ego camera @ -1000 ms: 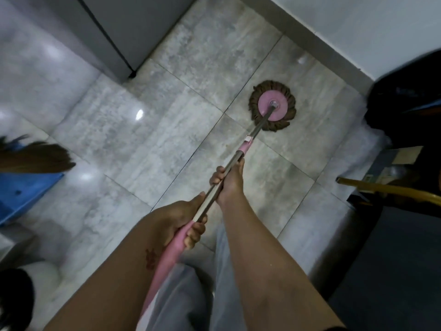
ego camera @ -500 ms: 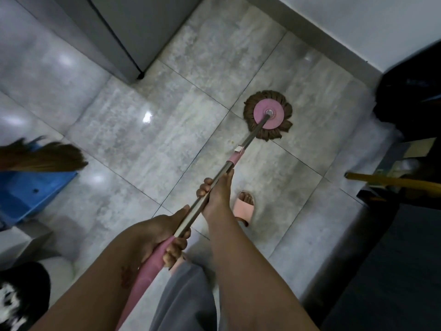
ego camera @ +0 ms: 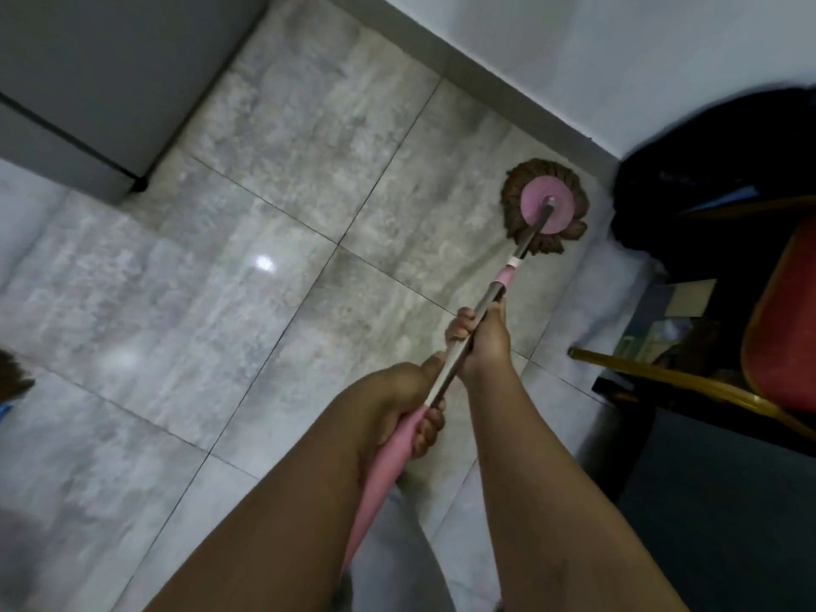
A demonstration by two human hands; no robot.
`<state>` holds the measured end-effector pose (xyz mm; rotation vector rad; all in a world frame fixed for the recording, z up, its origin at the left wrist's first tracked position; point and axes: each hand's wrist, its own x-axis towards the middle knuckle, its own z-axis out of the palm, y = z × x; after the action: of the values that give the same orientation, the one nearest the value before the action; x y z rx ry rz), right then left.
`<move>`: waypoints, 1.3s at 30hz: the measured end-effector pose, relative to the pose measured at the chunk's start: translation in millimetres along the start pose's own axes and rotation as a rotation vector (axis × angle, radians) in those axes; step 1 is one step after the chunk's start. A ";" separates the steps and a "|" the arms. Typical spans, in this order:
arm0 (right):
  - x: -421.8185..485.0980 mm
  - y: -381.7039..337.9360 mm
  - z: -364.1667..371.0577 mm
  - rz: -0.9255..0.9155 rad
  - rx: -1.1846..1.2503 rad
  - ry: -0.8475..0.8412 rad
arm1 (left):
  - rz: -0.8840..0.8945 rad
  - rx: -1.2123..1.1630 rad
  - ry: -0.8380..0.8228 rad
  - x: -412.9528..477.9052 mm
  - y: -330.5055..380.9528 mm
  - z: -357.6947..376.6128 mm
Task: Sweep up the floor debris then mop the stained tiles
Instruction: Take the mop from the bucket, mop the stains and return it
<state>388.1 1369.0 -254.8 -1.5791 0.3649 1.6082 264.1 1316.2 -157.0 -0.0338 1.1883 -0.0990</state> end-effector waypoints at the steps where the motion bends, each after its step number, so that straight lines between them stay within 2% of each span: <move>1: 2.7 -6.9 0.4 0.002 -0.002 0.009 | -0.003 0.009 -0.008 2.4 5.9 2.4; 8: 15.8 2.3 54.2 -0.017 -0.092 0.024 | 0.052 -0.091 -0.006 -9.1 28.8 -40.6; 15: 9.7 36.5 126.7 0.075 -0.281 -0.122 | 0.140 -0.343 0.023 -37.4 24.6 -78.5; 19: 0.6 48.4 145.6 0.107 -0.364 -0.190 | 0.162 -0.411 0.037 -49.1 20.4 -84.9; 23: -10.0 54.3 128.7 0.111 -0.320 -0.212 | 0.152 -0.361 0.041 -51.1 4.8 -78.4; 28: -26.5 72.0 83.0 0.093 -0.254 -0.155 | 0.121 -0.269 0.023 -46.2 -34.0 -72.7; 34: -62.0 125.9 8.7 0.045 -0.204 -0.075 | 0.111 -0.156 0.013 -37.9 -121.0 -73.7; 39: -104.2 205.4 -43.6 0.020 -0.201 -0.029 | 0.127 -0.142 -0.006 -41.4 -218.9 -97.5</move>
<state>256.6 1176.0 -234.8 -1.7036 0.2088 1.7251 145.4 1104.8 -138.0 -0.0832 1.1873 0.0967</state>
